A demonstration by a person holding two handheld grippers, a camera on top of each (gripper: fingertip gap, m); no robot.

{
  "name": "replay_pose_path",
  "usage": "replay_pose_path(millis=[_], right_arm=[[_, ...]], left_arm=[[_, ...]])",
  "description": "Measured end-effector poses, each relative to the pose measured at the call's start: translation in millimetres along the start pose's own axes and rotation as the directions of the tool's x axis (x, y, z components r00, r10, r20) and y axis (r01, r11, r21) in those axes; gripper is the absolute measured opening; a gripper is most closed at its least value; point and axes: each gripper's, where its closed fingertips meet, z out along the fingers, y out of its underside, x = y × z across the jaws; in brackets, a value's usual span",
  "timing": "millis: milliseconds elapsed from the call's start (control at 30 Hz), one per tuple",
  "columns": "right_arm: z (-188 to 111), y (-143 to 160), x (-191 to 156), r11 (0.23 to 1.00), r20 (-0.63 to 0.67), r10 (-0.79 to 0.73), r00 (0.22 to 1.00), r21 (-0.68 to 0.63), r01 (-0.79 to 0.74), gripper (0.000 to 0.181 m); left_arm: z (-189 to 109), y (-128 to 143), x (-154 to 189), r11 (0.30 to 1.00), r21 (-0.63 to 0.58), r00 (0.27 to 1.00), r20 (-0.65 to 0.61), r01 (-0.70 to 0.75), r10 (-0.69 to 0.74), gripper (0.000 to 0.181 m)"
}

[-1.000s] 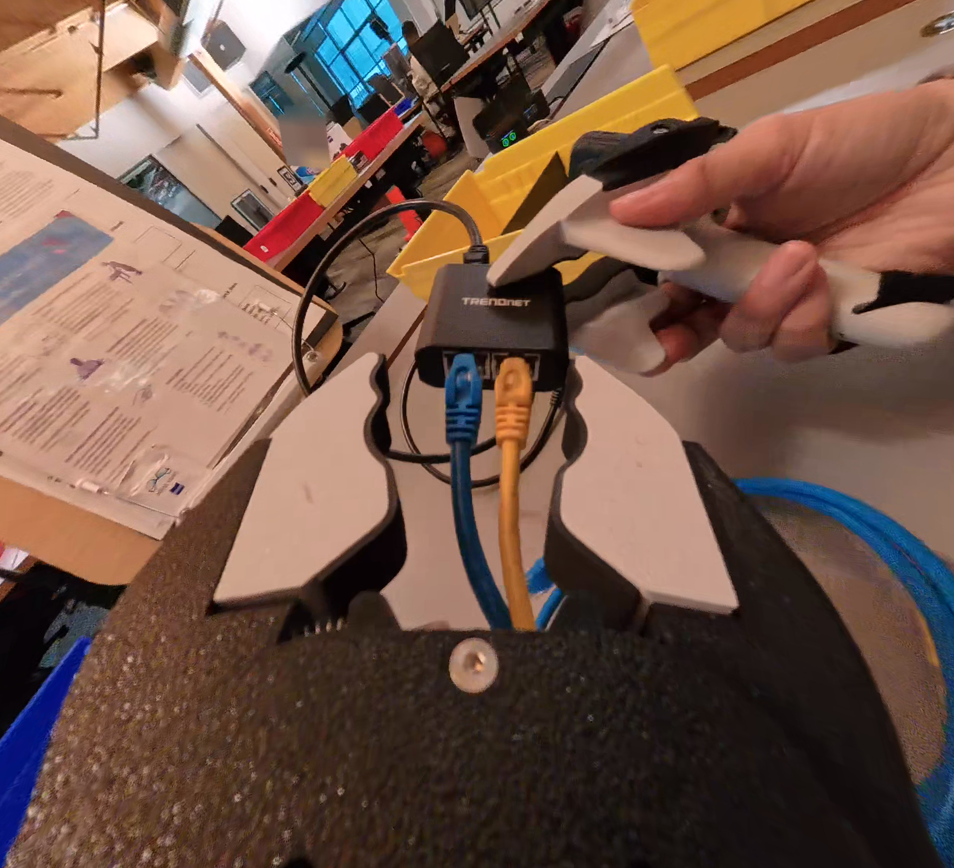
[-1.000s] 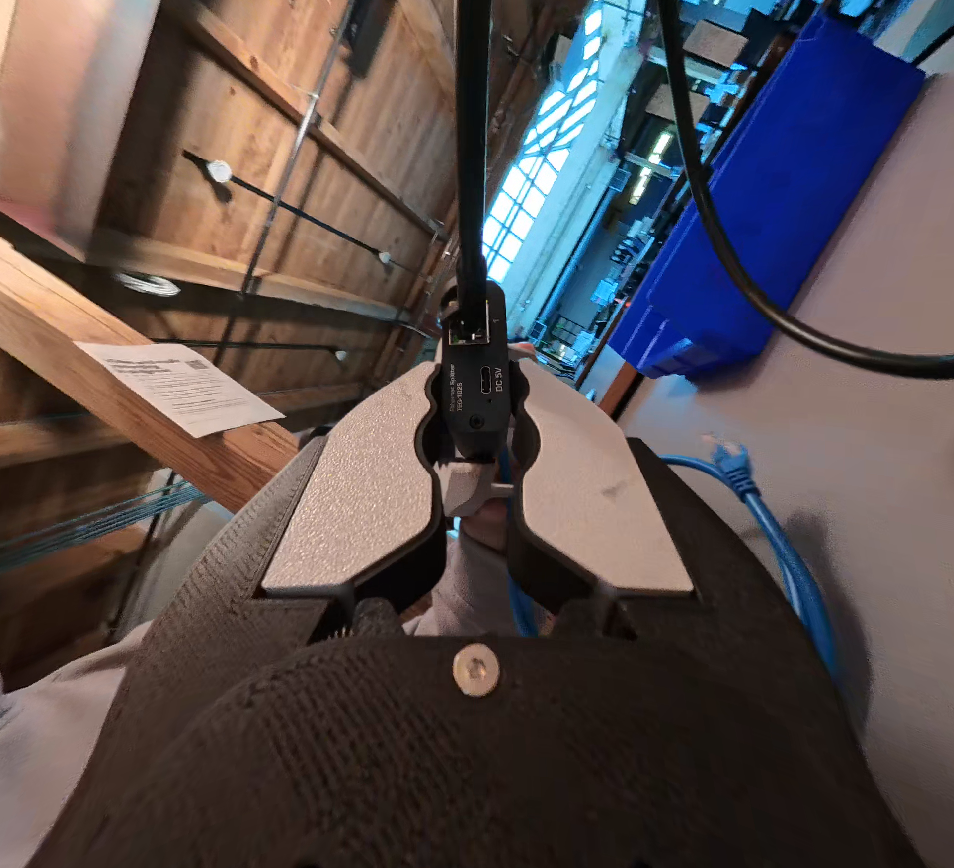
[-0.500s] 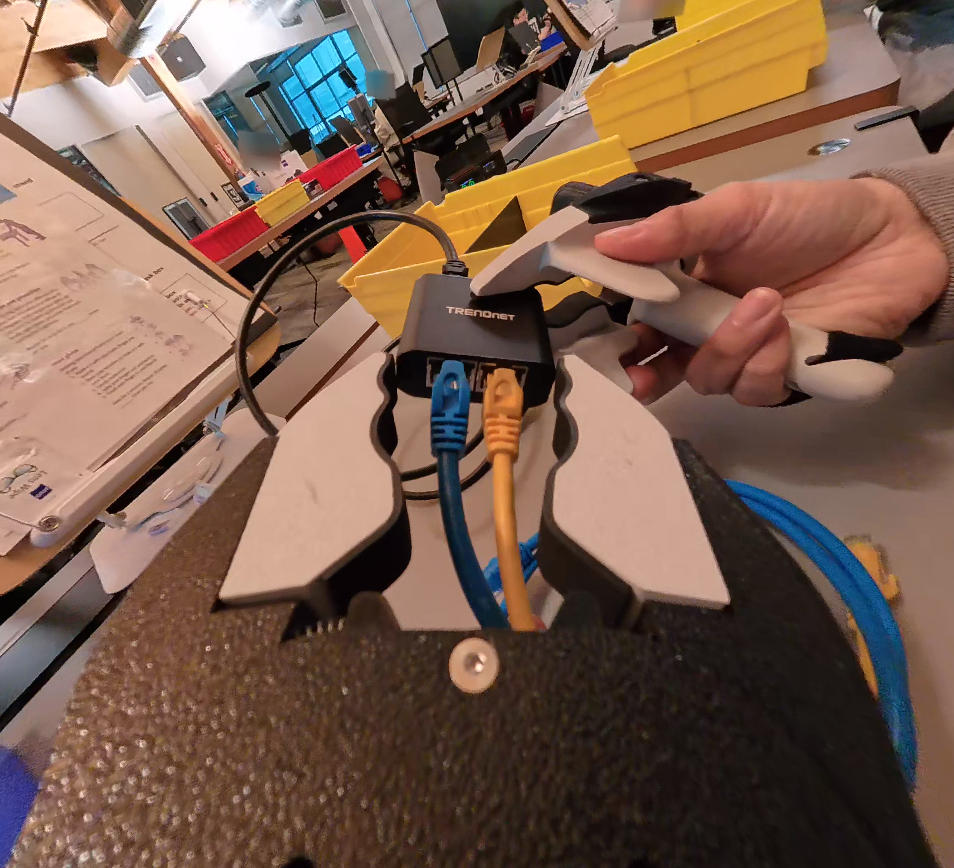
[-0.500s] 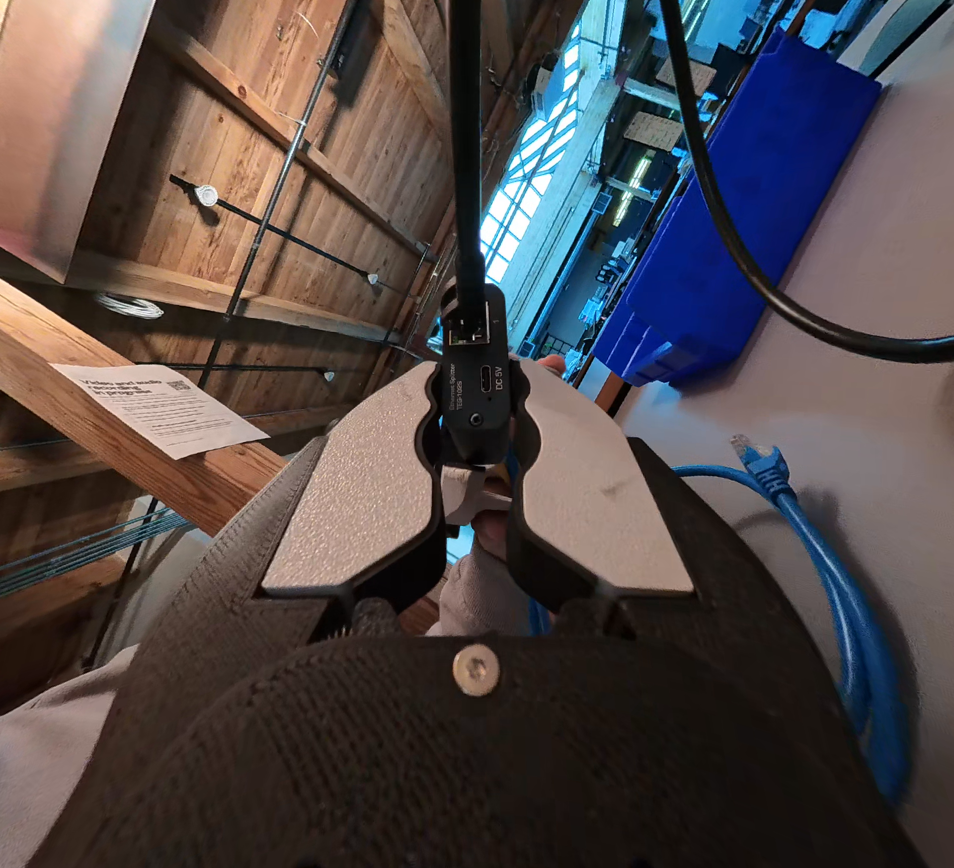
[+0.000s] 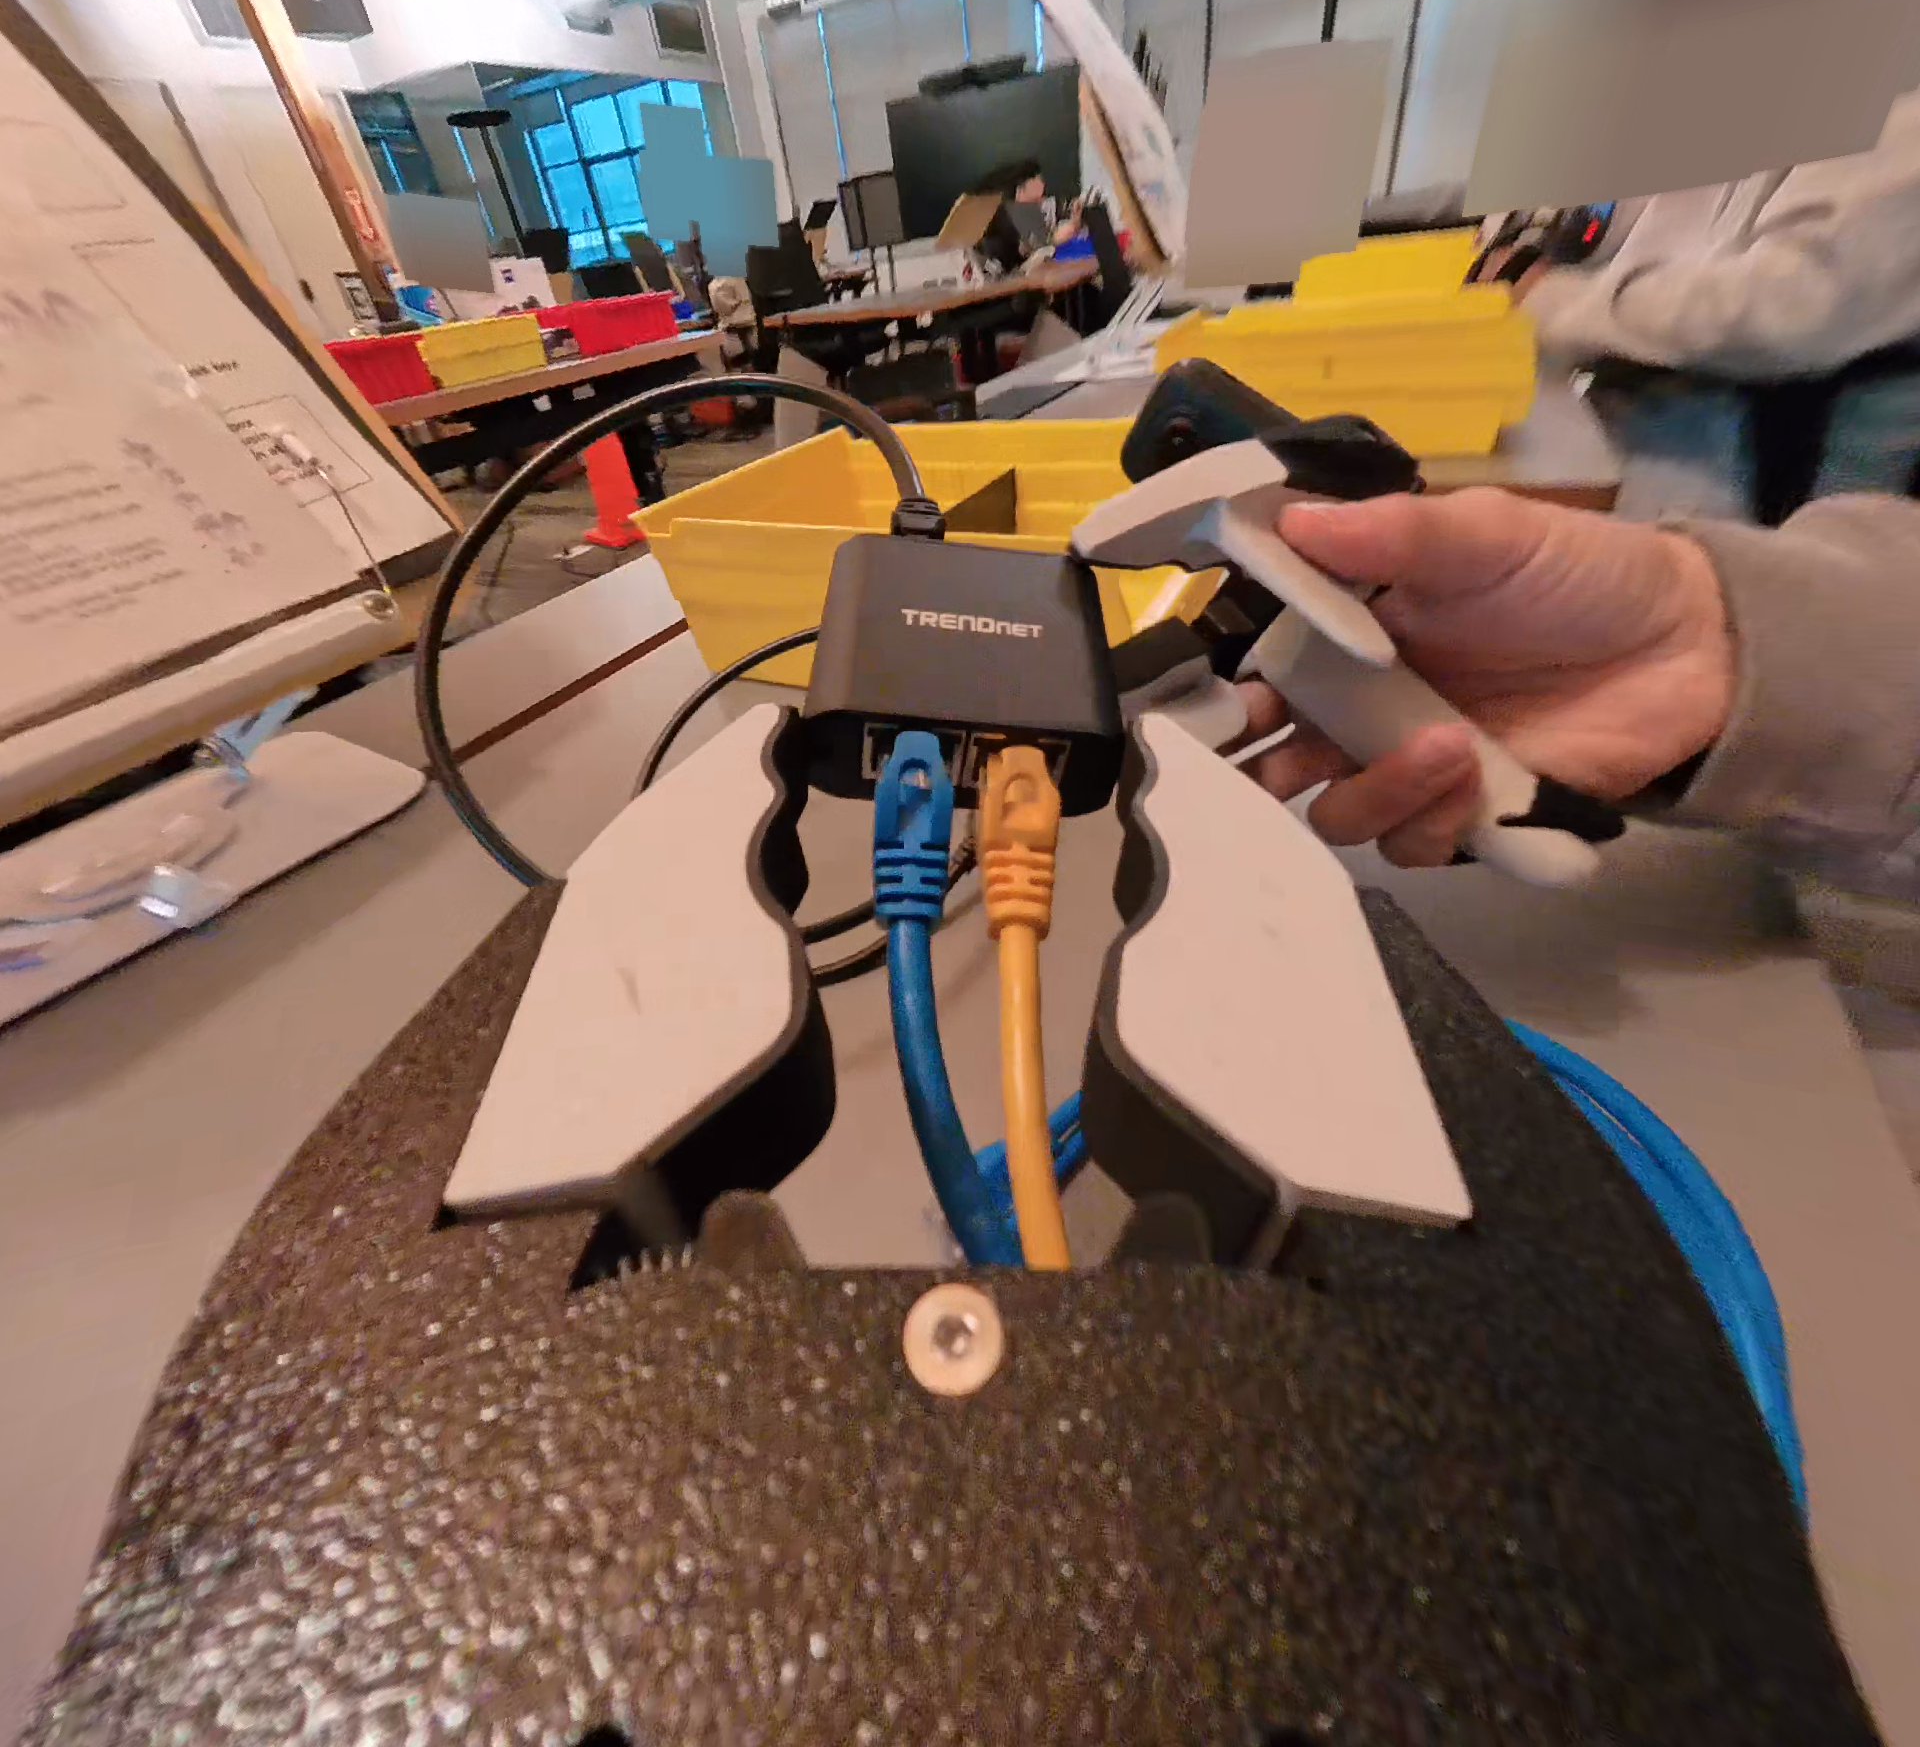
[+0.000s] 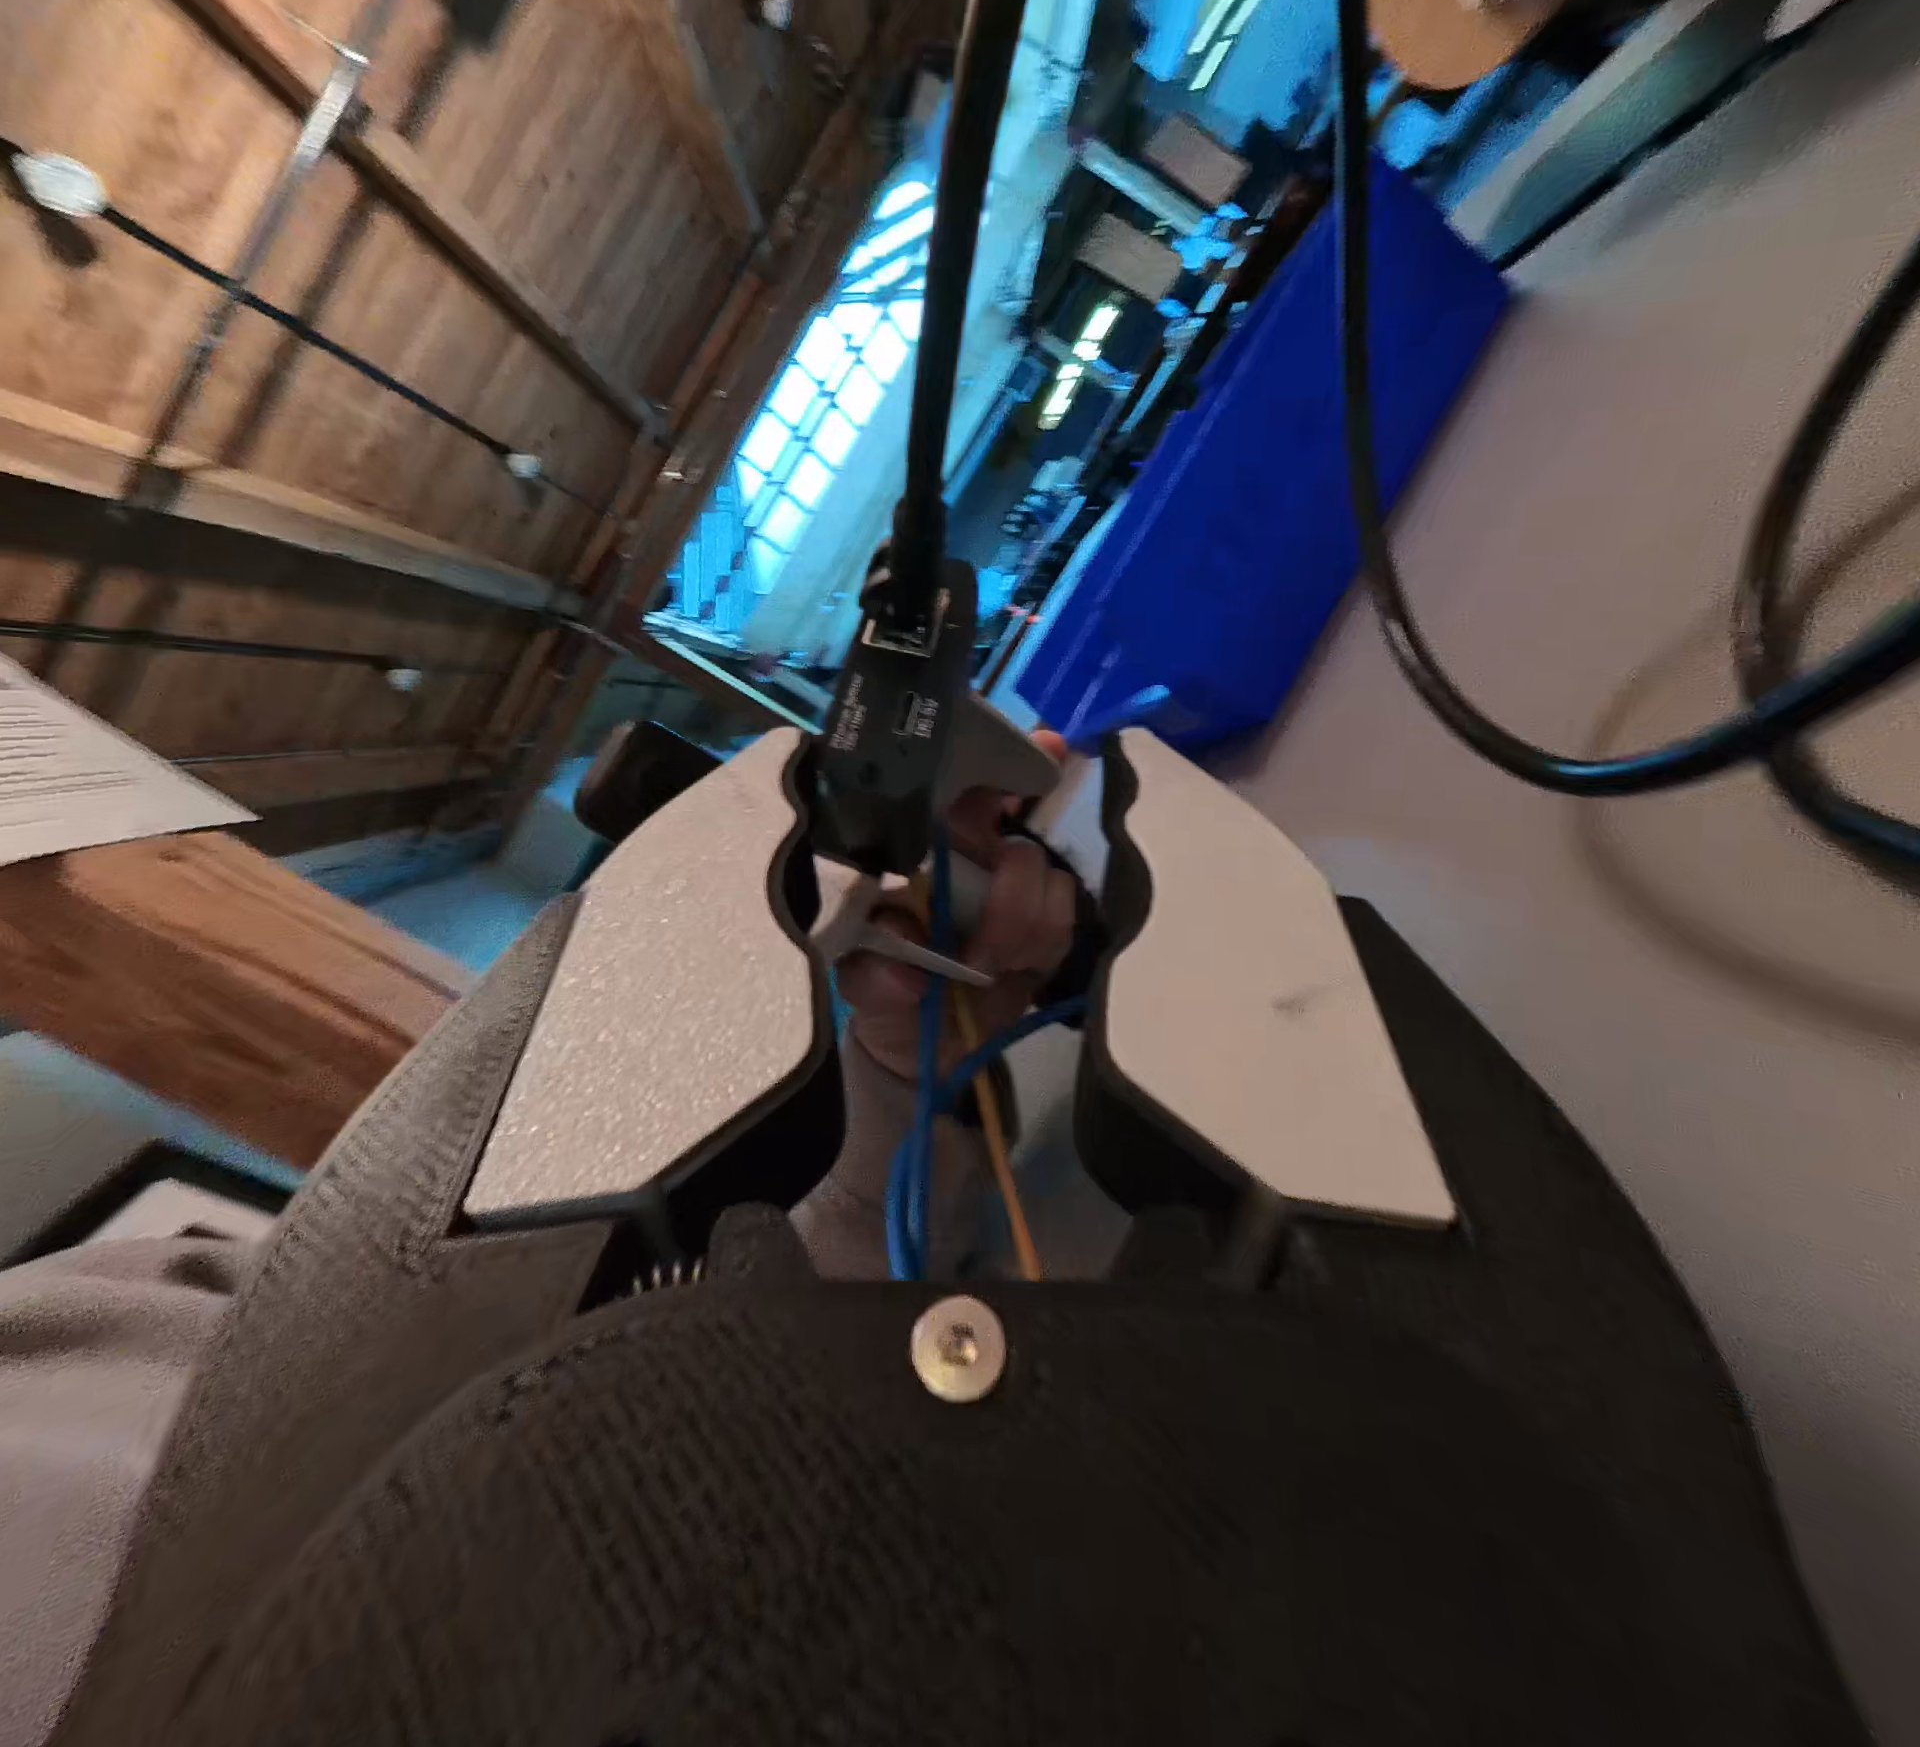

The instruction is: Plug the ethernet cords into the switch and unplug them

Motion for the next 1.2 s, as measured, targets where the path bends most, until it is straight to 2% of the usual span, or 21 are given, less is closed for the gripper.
replay_pose_path(millis=[33, 200, 367, 533, 700, 967, 1200], right_arm=[[-1.1, 0.7, 1.9, 1.0, -0.03, -0.018, 0.999, 0.005, 0.018, 0.057], [0.4, -5.8, 2.5, 0.992, -0.084, -0.016, 0.996, 0.125, 0.027, 0.043], [11.7, -7.3, -1.7, 0.984, -0.088, -0.055, 0.995, 0.166, 0.069, 0.033], [23.3, -8.6, -5.2, 0.972, -0.095, -0.086, 0.992, 0.211, 0.105, 0.016], [32.9, -5.2, -5.0, 0.971, -0.099, -0.07, 0.993, 0.222, 0.09, 0.015], [31.2, -1.8, -3.2, 0.971, -0.069, -0.023, 0.997, 0.234, 0.039, 0.014], [26.3, -3.5, 2.1, 0.969, -0.092, -0.101, 0.991, 0.217, 0.119, 0.014]], left_arm=[[-2.0, 0.8, -0.3, 0.999, 0.025, 0.999, -0.018, 0.039, -0.038, 0.057], [-7.6, 4.8, 1.2, 0.991, 0.078, 0.992, -0.068, 0.11, -0.105, 0.057], [-11.6, 11.3, 3.3, 0.999, 0.016, 0.999, -0.014, -0.029, 0.029, 0.057], [-13.7, 13.9, 0.2, 0.997, -0.013, 0.997, 0.026, -0.078, 0.078, 0.057], [-18.7, 14.2, -4.6, 0.994, -0.029, 0.993, 0.051, -0.104, 0.106, 0.057], [-17.8, 16.3, -1.6, 0.985, -0.064, 0.985, 0.062, -0.159, 0.163, 0.057], [-9.6, 22.9, -0.4, 0.981, -0.09, 0.979, 0.1, -0.169, 0.178, 0.057]])
